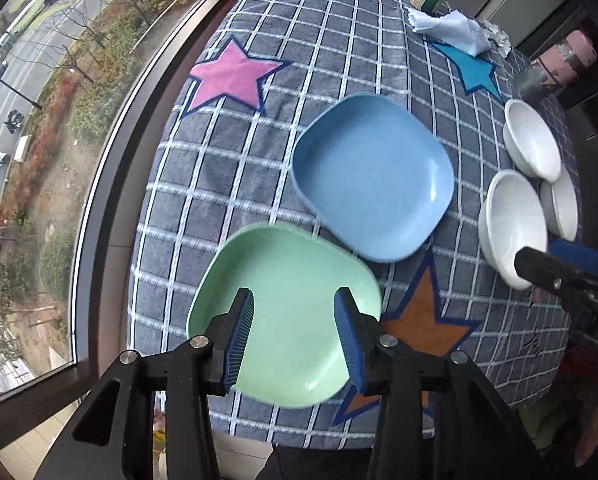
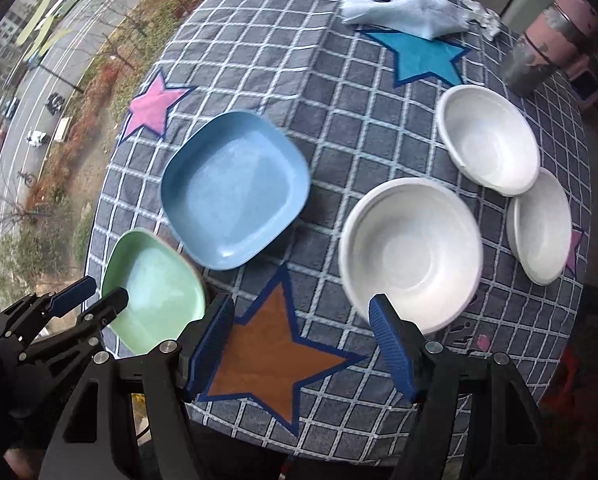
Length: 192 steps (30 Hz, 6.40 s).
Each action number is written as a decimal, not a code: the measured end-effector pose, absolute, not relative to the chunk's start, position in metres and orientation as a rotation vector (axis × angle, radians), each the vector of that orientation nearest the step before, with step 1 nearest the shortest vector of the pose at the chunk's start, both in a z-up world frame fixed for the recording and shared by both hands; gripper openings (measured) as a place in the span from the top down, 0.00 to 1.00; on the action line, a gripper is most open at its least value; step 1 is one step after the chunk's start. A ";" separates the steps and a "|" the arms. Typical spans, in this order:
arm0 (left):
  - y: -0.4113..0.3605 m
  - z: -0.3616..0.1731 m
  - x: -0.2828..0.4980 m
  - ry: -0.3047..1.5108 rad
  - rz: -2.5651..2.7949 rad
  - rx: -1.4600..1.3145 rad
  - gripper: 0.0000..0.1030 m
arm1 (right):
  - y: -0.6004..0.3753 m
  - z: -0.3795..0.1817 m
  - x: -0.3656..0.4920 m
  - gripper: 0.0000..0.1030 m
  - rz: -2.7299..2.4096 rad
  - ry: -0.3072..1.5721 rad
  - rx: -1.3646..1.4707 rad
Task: Organize plates and bowls
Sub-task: 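Open both grippers to release the green plate, then move both grippers to the blue plate rim and close on it, then lift the blue plate off the cloth with both grippers, then carry the blue plate with both grippers toward the green plate stack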
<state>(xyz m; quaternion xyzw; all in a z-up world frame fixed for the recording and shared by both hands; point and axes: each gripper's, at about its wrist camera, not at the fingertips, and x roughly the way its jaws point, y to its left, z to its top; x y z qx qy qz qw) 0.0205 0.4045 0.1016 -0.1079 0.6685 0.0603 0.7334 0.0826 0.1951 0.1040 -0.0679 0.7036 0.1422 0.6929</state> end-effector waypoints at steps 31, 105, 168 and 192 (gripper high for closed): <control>0.425 -0.002 0.119 1.617 0.105 -0.203 0.62 | 0.231 -0.008 0.156 0.52 0.278 1.744 -0.061; 0.150 0.127 0.030 1.525 -0.104 0.050 0.84 | -0.038 0.117 0.058 0.90 0.264 1.597 -0.038; 0.204 0.120 0.030 1.537 -0.054 -0.041 0.83 | 0.015 0.111 0.061 0.90 0.309 1.612 -0.129; 0.239 0.123 0.013 1.527 0.018 -0.108 0.83 | 0.058 0.112 0.052 0.90 0.381 1.608 -0.240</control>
